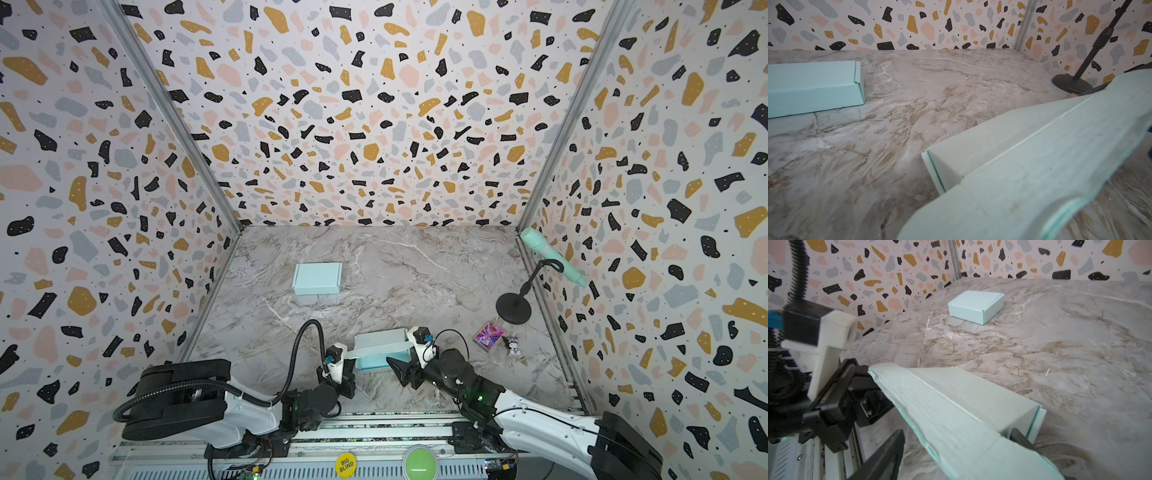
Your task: Fold the paper box
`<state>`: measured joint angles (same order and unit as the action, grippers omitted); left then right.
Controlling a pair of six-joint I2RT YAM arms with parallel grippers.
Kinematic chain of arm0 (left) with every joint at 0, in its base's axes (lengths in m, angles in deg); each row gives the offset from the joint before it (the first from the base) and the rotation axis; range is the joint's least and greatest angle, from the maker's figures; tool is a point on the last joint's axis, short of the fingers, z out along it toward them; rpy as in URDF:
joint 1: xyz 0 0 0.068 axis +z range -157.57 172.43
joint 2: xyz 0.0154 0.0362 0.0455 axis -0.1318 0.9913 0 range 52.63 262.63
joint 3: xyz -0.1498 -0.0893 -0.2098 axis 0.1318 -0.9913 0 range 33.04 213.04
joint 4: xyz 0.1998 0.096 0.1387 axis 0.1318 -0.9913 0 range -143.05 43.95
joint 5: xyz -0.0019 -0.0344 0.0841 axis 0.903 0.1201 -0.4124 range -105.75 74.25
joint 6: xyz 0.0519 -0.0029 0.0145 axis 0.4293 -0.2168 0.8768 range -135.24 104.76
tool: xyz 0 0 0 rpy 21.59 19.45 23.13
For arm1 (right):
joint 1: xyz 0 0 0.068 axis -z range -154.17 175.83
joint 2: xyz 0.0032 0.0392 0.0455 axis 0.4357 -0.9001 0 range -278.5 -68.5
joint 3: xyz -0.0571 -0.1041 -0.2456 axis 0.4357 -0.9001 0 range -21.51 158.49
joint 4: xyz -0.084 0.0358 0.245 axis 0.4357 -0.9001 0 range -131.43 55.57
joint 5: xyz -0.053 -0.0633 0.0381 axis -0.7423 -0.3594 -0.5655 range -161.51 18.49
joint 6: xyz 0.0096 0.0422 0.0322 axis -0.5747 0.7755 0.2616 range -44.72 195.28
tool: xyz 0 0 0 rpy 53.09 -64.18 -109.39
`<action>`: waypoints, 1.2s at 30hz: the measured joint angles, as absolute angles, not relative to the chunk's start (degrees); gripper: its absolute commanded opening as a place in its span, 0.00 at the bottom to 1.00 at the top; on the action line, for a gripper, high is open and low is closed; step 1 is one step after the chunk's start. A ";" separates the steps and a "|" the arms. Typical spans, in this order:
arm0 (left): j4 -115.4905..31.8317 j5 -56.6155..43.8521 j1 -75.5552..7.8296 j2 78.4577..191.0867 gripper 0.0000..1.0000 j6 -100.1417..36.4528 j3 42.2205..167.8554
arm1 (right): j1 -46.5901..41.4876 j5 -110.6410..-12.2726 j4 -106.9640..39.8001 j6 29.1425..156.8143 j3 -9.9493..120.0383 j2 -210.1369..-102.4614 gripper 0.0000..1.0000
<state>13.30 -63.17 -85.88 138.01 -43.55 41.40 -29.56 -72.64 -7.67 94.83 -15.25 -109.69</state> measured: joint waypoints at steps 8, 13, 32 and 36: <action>13.37 -62.71 -86.07 140.37 0.06 -43.60 42.88 | -30.05 -73.05 -17.46 96.53 -16.51 -95.70 0.90; 13.02 -62.52 -86.07 140.61 0.06 -43.60 43.52 | -30.24 -73.03 -21.37 95.03 -17.48 -84.29 0.94; 11.73 -61.90 -86.09 142.69 0.09 -43.01 46.08 | -29.15 -81.92 -30.71 103.16 -10.94 -93.10 0.98; 10.37 -60.72 -86.40 142.65 0.21 -42.70 46.10 | -27.68 -83.04 -31.54 106.28 -10.13 -100.70 0.98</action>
